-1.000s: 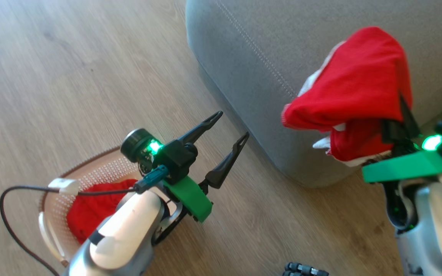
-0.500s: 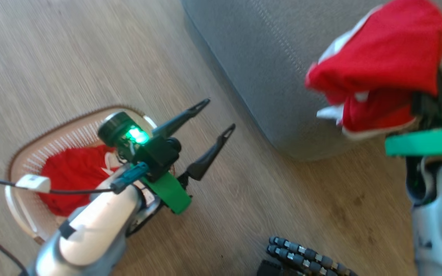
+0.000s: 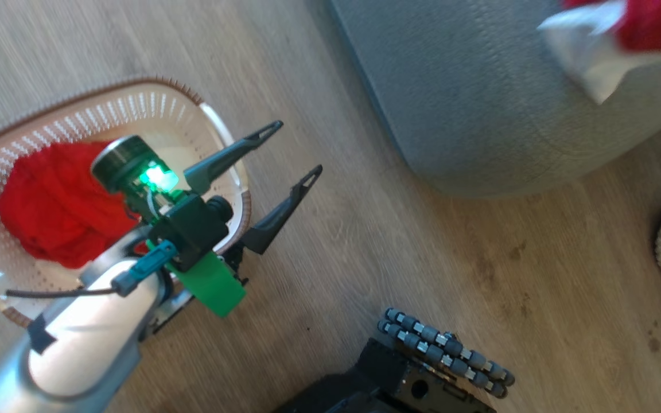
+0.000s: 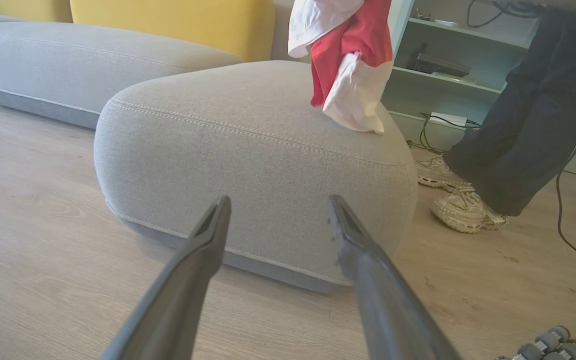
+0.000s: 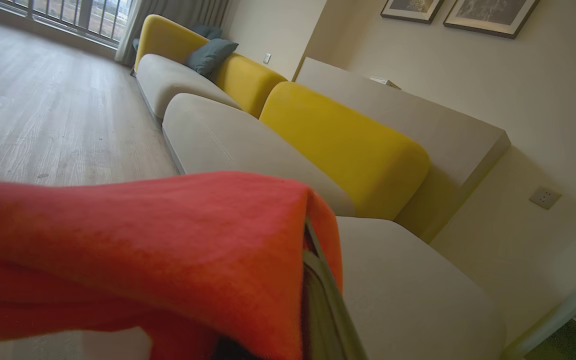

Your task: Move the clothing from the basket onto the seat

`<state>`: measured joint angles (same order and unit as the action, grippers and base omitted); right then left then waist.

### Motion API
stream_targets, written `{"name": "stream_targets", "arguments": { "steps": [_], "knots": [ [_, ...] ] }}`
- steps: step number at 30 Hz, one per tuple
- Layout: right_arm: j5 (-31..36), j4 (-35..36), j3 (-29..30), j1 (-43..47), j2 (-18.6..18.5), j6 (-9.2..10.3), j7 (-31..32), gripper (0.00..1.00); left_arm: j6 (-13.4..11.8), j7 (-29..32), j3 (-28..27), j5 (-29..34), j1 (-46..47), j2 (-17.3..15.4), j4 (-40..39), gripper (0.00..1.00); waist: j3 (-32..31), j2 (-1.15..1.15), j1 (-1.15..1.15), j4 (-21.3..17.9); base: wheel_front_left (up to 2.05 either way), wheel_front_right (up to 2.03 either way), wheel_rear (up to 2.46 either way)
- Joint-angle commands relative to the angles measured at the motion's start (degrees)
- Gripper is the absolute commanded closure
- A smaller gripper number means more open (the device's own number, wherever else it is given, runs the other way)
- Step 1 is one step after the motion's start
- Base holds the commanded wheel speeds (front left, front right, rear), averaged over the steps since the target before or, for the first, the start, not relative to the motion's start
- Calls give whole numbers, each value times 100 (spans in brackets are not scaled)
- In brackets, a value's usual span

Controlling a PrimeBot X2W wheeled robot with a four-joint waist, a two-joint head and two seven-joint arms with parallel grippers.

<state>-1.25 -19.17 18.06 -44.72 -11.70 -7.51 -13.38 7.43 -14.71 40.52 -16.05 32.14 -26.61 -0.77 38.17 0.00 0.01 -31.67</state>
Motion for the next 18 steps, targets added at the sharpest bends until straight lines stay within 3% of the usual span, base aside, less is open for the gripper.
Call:
{"name": "stream_targets", "arguments": {
  "steps": [1,12,18],
  "knots": [
    [87,86,155,-358,-292,2,125,100,6,-29,-188,51,210,-168,-276,0,316,0,-1,137,0,0,0],
    [659,-177,1484,-1809,-1090,2,1015,100,6,-29,43,33,436,-406,-563,0,881,0,-1,671,0,0,0],
    [828,185,2269,-1698,-975,2,1704,100,6,-29,167,20,414,-385,-610,0,1080,0,-1,1091,0,0,0]
  ]
}}
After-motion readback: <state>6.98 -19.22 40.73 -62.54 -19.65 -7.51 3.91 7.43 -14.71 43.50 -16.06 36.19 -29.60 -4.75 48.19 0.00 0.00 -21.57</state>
